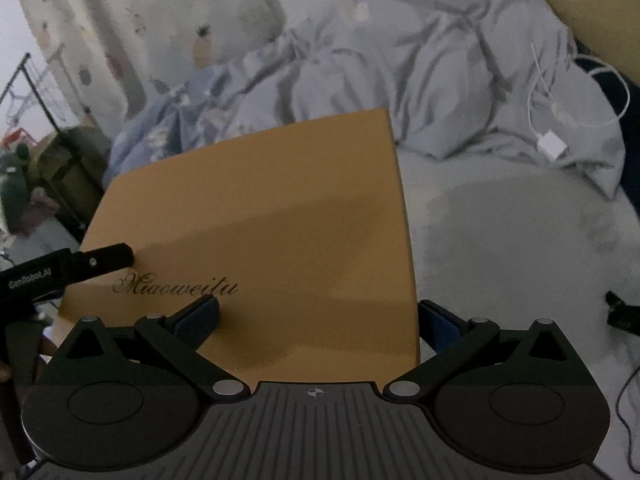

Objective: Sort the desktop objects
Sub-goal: 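Lift the flat orange box with both grippers and carry it over the cardboard box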

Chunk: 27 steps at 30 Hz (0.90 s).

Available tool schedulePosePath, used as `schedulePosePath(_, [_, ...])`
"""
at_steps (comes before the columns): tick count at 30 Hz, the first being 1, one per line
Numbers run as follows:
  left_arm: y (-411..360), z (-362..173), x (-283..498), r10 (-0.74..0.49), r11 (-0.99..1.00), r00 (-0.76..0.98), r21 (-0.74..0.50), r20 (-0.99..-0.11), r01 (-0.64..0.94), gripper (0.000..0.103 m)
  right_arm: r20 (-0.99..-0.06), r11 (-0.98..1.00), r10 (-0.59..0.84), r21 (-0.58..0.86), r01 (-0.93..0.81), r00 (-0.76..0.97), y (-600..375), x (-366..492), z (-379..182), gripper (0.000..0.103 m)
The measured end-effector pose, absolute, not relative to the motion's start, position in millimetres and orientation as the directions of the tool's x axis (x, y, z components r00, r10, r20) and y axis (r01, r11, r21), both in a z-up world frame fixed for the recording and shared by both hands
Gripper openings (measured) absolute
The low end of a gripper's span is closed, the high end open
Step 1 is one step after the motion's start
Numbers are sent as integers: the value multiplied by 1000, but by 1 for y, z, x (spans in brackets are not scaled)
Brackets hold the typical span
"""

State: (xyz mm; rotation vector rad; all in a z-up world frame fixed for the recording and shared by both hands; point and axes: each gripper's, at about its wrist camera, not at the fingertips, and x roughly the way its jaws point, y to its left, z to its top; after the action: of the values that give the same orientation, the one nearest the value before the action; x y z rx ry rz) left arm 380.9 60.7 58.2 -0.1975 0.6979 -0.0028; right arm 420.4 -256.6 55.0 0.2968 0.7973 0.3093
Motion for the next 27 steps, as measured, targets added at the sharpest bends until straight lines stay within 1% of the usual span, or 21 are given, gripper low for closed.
schedulePosePath(3, [60, 75, 367, -55, 980, 786, -182, -616, -74, 103, -643, 913, 383, 371, -168, 663, -254, 406, 75, 103])
schedulePosePath(17, [53, 123, 283, -29, 978, 813, -186, -581, -98, 103, -626, 913, 394, 350, -209, 673, -250, 316, 139, 103])
schedulePosePath(27, [35, 126, 217, -28, 979, 814, -181, -580, -96, 103, -638, 911, 407, 337, -238, 654, -260, 237, 149, 103])
